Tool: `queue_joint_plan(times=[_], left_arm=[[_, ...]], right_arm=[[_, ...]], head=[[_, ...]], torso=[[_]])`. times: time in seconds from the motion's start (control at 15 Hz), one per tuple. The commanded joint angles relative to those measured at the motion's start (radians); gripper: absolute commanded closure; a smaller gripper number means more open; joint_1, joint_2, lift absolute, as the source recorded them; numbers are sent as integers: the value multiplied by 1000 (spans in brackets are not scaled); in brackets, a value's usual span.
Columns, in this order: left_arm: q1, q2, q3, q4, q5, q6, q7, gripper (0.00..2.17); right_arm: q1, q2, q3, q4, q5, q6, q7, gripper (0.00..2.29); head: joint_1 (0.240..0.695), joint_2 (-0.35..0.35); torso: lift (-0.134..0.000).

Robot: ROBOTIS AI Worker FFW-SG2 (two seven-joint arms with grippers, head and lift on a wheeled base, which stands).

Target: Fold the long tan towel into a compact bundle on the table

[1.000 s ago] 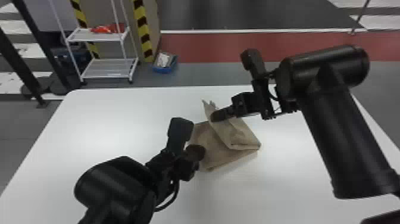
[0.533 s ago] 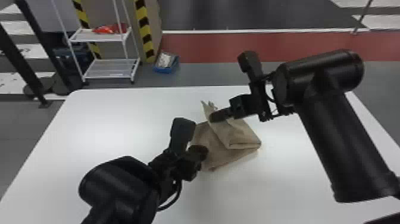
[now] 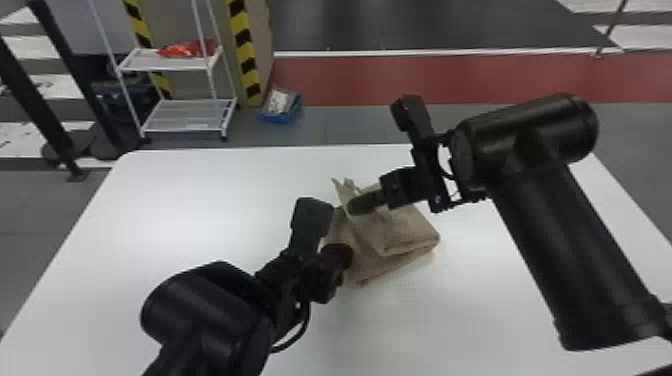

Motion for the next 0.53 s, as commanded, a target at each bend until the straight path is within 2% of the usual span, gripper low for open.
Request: queue_joint_plan(times=[0.0,0.47], left_arm=[[0,0,0,2,-1,3,0,2142],[2,2,0,5,-1,-1,0,2142]], right_arm=[[6,1,2,4,-9,-7,-1,1420],[26,1,12,10,-21,-34,-13,1413]], head=[[695,52],[695,59]], torso=[[-125],[-125]])
